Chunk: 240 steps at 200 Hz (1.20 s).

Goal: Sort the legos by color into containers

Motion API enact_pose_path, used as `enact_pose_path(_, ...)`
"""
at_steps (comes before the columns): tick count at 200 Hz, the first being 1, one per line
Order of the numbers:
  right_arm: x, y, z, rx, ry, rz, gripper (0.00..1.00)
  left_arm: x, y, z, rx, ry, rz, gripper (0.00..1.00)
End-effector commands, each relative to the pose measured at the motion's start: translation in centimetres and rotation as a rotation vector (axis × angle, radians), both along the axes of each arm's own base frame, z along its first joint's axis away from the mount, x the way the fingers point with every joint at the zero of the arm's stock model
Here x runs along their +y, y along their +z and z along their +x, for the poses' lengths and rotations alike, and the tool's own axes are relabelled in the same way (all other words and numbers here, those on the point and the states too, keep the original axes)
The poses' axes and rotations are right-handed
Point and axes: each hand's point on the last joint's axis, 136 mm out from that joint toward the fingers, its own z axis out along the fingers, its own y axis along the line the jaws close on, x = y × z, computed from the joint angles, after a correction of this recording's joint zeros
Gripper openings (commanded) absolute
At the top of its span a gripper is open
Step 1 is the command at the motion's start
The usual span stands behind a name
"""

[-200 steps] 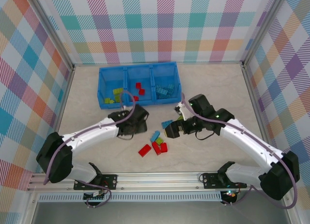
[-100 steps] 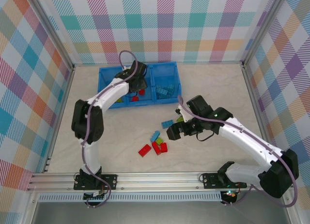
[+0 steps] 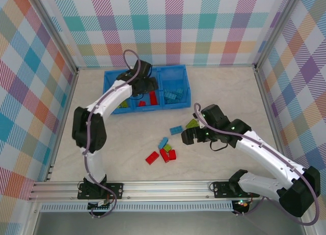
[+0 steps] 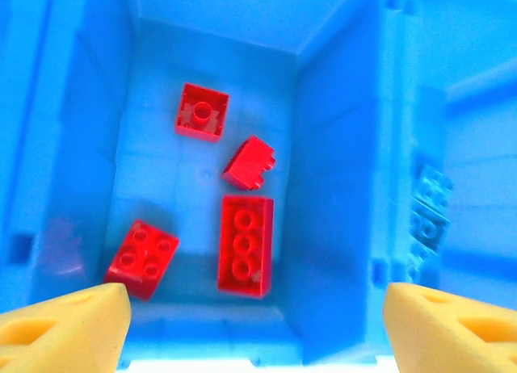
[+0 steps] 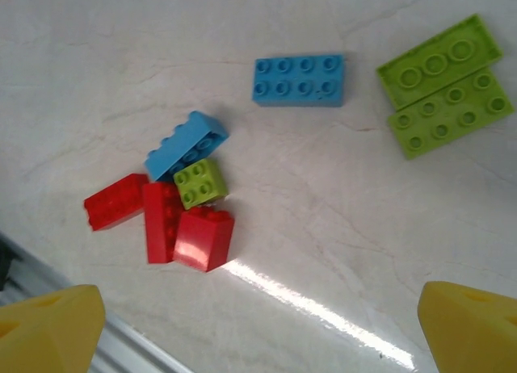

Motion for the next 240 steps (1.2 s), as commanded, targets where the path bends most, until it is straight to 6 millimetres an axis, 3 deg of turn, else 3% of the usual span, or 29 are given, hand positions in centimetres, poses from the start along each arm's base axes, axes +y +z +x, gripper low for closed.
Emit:
enact_pose_path(1, -0.6, -0.2, 2.6, -0.082, -0.107, -0.018, 1.0, -3.3, 5.2, -4.6, -0.111, -0.213, -0.018, 0.82)
enact_pose_path(28, -0.3, -1.3, 3.9, -0.07, -0.154, 0.004, 1.0, -9.0, 6.2, -11.9, -0.211, -0.603, 0.11, 0.81)
enact_pose_path(46, -0.4, -1.4, 4.6, -0.066, -0.199, 0.054, 1.0, -12.0, 3.9, -16.5, -0.219, -0.859, 0.245, 0.81)
enact_pose_path(62, -1.2, -1.3, 4.6, -0.072, -0.242, 0.104, 1.0, -12.8, 1.6, -18.1, -0.196, -0.934, 0.357, 0.81)
enact_pose_path(90, -4.7, -1.5, 2.8, -0.072, -0.353, 0.137, 1.0, -14.3, -2.7, -19.7, -0.096, -1.033, 0.32, 0.81)
enact_pose_path(118, -7.1, -1.1, 0.1, -0.075, -0.389, 0.132, 1.0, -15.1, -7.2, -19.6, -0.002, -1.092, 0.346, 0.82)
enact_pose_path(163, -8.2, 0.3, -2.6, -0.065, -0.379, 0.149, 1.0, -15.5, -13.4, -15.9, 0.074, -1.068, 0.389, 0.83)
enact_pose_path(198, -6.4, 0.2, -3.1, -0.007, -0.304, 0.196, 1.0, -15.2, -14.7, -13.6, 0.053, -1.06, 0.487, 0.85)
enact_pose_path(240, -5.0, -0.1, -2.6, 0.05, -0.27, 0.219, 1.0, -14.4, -15.9, -13.0, 0.085, -1.043, 0.486, 0.77)
